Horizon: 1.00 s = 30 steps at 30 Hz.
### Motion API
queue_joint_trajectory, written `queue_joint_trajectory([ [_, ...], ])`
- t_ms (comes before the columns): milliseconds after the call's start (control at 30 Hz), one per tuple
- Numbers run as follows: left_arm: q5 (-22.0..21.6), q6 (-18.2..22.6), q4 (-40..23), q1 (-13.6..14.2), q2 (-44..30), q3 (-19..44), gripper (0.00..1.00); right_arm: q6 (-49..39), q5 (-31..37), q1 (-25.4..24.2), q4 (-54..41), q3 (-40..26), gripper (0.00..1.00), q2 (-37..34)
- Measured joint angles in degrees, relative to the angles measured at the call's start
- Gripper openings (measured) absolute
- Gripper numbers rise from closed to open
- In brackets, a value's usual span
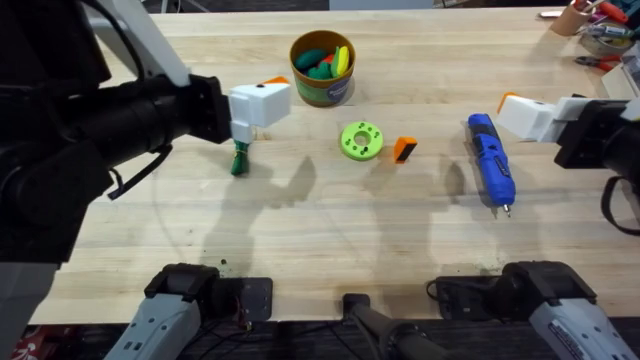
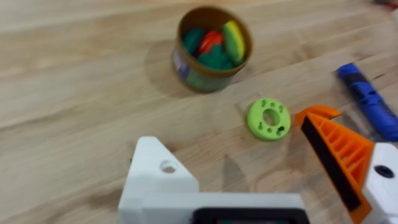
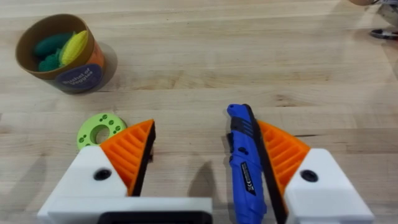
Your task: Pick up the gripper from the table and insert it into the empty holder that is missing its gripper. Then pick up a screw, insert it into the mounting hole, and use the screwdriver to tighten it. Finally, clean up the table by picking up the vegetable and placing it into the bucket.
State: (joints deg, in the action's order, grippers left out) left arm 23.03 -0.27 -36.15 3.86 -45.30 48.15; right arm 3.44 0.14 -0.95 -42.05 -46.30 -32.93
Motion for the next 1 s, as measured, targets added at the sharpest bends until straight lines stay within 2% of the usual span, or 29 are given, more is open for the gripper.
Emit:
queue_joint_trajectory([
  [100, 0.02, -0.09, -0.54, 0.44, -0.03, -0.11, 0.981, 0.00, 0.00, -0.02, -0.52, 0.00, 0.918, -0.02],
  [433, -5.05, -1.11, -2.92, 0.22, -0.07, -0.20, 0.981, 0.00, 0.00, -0.02, 0.03, 0.00, 0.918, -0.04],
  [567, -7.06, -1.88, -7.85, 0.22, -0.80, 0.69, 0.981, 0.00, 0.00, -0.02, 0.02, 0.00, 0.918, -0.05],
  [700, -9.54, -2.17, -14.20, 0.22, -5.84, 6.19, 0.981, 0.00, 0.00, -0.02, 0.05, 0.00, 0.918, -0.04],
  [800, -11.16, -2.19, -16.60, 0.21, -11.20, 9.43, 0.981, -0.02, 0.00, -0.02, 0.05, 0.00, 0.918, -0.05],
  [1000, -13.37, -2.35, -20.66, 0.17, -22.75, 9.76, 0.981, -0.02, 0.00, -0.02, 0.05, 0.00, 0.918, -0.06],
])
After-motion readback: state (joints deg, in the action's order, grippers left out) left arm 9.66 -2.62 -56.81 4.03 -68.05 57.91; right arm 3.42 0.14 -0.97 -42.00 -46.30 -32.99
